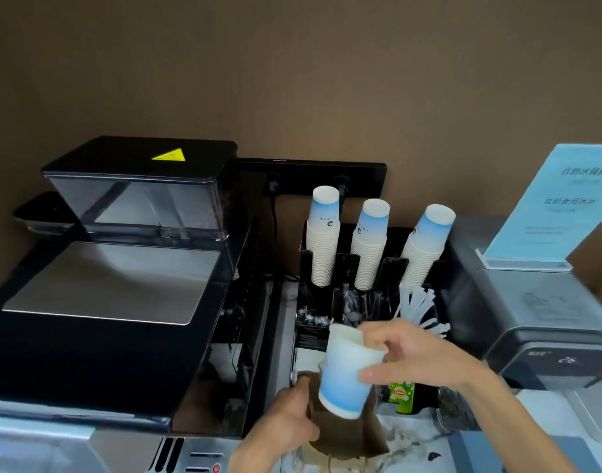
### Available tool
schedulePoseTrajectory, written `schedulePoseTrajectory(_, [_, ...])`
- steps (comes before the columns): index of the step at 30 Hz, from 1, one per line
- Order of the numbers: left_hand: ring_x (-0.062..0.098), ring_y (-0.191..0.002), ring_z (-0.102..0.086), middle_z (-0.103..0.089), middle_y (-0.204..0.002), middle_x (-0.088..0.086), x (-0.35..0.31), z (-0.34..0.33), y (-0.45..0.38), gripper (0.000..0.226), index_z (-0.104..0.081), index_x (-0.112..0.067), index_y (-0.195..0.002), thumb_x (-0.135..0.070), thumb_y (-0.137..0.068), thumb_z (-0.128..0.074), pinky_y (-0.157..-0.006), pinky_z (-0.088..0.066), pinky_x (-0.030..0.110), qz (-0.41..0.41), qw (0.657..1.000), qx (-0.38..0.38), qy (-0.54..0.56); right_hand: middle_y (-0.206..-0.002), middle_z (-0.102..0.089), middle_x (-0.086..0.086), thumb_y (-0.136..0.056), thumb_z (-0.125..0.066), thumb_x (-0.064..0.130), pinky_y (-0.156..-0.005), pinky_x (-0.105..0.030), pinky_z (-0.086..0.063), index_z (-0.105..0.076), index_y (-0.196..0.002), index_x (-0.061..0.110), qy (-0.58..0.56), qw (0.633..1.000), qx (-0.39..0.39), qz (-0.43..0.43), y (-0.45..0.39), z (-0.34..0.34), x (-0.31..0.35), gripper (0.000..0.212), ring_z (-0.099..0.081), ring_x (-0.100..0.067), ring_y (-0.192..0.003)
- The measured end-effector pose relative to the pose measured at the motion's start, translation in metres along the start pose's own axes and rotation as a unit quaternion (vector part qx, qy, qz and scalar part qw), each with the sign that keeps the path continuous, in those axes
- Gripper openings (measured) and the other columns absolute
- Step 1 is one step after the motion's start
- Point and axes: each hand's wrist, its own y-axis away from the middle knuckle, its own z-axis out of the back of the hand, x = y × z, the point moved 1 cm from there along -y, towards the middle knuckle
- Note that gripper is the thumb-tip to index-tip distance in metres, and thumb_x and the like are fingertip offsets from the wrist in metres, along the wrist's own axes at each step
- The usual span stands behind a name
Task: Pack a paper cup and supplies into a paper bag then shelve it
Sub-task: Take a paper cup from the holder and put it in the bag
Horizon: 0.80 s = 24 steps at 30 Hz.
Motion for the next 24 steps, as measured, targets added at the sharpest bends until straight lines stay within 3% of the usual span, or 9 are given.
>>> schedulePoseTrajectory(3, [0.022, -0.112, -0.062, -0.060, -0.122, 0.008, 0.002, -0.002, -0.002, 0.068, -0.040, -0.020, -0.139, -0.010, -0.078, -0.069, -0.100, -0.054, 0.035, -0.009, 1.000, -0.017, 0.011, -0.096, -0.064, -0.005, -0.078, -0.075, 0.054, -0.068, -0.022, -0.045, -0.057, -0.052, 0.020, 0.075, 0.996, 0.026, -0.048, 0.001, -0.014, -0.011, 0.046, -0.060, -0.006, -0.082])
schedulePoseTrajectory(6, [0.024, -0.112, -0.064, -0.064, -0.122, 0.009, 0.004, -0.004, 0.000, 0.061, -0.044, -0.021, -0.135, -0.015, -0.080, -0.069, -0.098, -0.055, 0.038, -0.036, 0.998, -0.034, 0.032, -0.097, -0.062, 0.004, -0.075, -0.078, 0.052, -0.067, -0.015, -0.041, -0.057, -0.053, 0.026, 0.147, 0.986, 0.055, -0.064, 0.001, -0.030, -0.016, 0.040, -0.057, 0.003, -0.081])
schedulePoseTrajectory(10, [0.022, -0.111, -0.064, -0.065, -0.120, 0.007, 0.006, -0.001, -0.001, 0.059, -0.043, -0.022, -0.132, -0.021, -0.079, -0.069, -0.095, -0.055, 0.039, -0.062, 0.997, -0.047, 0.021, -0.092, -0.049, 0.023, -0.069, -0.077, 0.044, -0.067, -0.015, -0.034, -0.049, -0.078, 0.040, 0.239, 0.968, 0.059, -0.040, 0.002, -0.046, -0.019, 0.030, -0.048, 0.004, -0.085])
schedulePoseTrajectory(12, [0.021, -0.115, -0.062, -0.064, -0.125, 0.005, 0.005, 0.001, -0.002, 0.064, -0.041, -0.021, -0.135, -0.021, -0.079, -0.071, -0.097, -0.054, 0.036, -0.059, 0.997, -0.037, 0.014, -0.100, -0.051, 0.023, -0.066, -0.077, 0.038, -0.067, -0.019, -0.039, -0.046, -0.099, 0.042, 0.214, 0.973, 0.065, -0.051, 0.005, -0.048, -0.020, 0.046, -0.048, 0.002, -0.087])
schedulePoseTrajectory(15, [0.020, -0.115, -0.061, -0.061, -0.122, 0.004, 0.008, 0.002, -0.006, 0.067, -0.039, -0.021, -0.138, -0.010, -0.078, -0.069, -0.093, -0.055, 0.031, -0.038, 0.999, -0.032, 0.017, -0.127, -0.047, 0.029, -0.065, -0.079, 0.031, -0.084, -0.018, -0.046, -0.039, -0.133, 0.047, 0.194, 0.976, 0.078, -0.057, 0.010, -0.042, -0.024, 0.080, -0.050, 0.004, -0.115])
schedulePoseTrajectory(18, [0.022, -0.105, -0.061, -0.055, -0.106, 0.001, 0.010, 0.001, -0.008, 0.070, -0.040, -0.021, -0.136, -0.004, -0.074, -0.068, -0.080, -0.052, 0.027, -0.024, 0.999, -0.008, 0.031, -0.128, -0.040, 0.036, -0.062, -0.071, 0.032, -0.096, -0.019, -0.043, -0.038, -0.130, 0.059, 0.245, 0.961, 0.082, -0.098, 0.006, -0.039, -0.032, 0.080, -0.042, 0.011, -0.123])
schedulePoseTrajectory(20, [0.020, -0.098, -0.060, -0.053, -0.100, 0.001, 0.007, 0.000, -0.008, 0.072, -0.039, -0.022, -0.136, -0.007, -0.072, -0.069, -0.081, -0.054, 0.030, -0.018, 1.000, 0.005, 0.022, -0.120, -0.043, 0.032, -0.058, -0.068, 0.038, -0.097, -0.029, -0.049, -0.038, -0.121, 0.056, 0.286, 0.943, 0.075, -0.152, 0.000, -0.042, -0.040, 0.072, -0.047, 0.001, -0.117])
schedulePoseTrajectory(22, [0.017, -0.095, -0.058, -0.053, -0.101, -0.001, 0.003, -0.003, -0.010, 0.080, -0.035, -0.024, -0.141, -0.010, -0.071, -0.070, -0.079, -0.055, 0.029, -0.017, 1.000, 0.016, 0.016, -0.115, -0.048, 0.015, -0.058, -0.069, 0.042, -0.084, -0.038, -0.053, -0.037, -0.116, 0.043, 0.341, 0.917, 0.092, -0.185, -0.008, -0.052, -0.046, 0.066, -0.052, -0.015, -0.106])
schedulePoseTrajectory(24, [0.016, -0.093, -0.056, -0.053, -0.100, -0.003, 0.000, -0.005, -0.010, 0.087, -0.030, -0.027, -0.146, -0.012, -0.071, -0.072, -0.070, -0.050, 0.023, -0.009, 1.000, 0.027, 0.012, -0.113, -0.051, 0.000, -0.062, -0.071, 0.043, -0.071, -0.037, -0.049, -0.037, -0.118, 0.026, 0.409, 0.881, 0.128, -0.201, -0.020, -0.065, -0.050, 0.068, -0.055, -0.026, -0.099])
